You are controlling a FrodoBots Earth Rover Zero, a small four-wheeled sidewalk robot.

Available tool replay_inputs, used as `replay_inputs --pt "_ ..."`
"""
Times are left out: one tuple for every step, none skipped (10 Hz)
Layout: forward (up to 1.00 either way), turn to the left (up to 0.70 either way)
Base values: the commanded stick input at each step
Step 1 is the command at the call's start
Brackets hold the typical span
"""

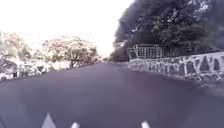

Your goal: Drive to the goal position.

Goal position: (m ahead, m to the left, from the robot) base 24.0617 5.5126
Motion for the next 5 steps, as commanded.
replay_inputs --pt "0.85 0.0" --pt "0.85 0.0" --pt "0.85 0.0" --pt "0.85 0.0" --pt "0.85 0.0"
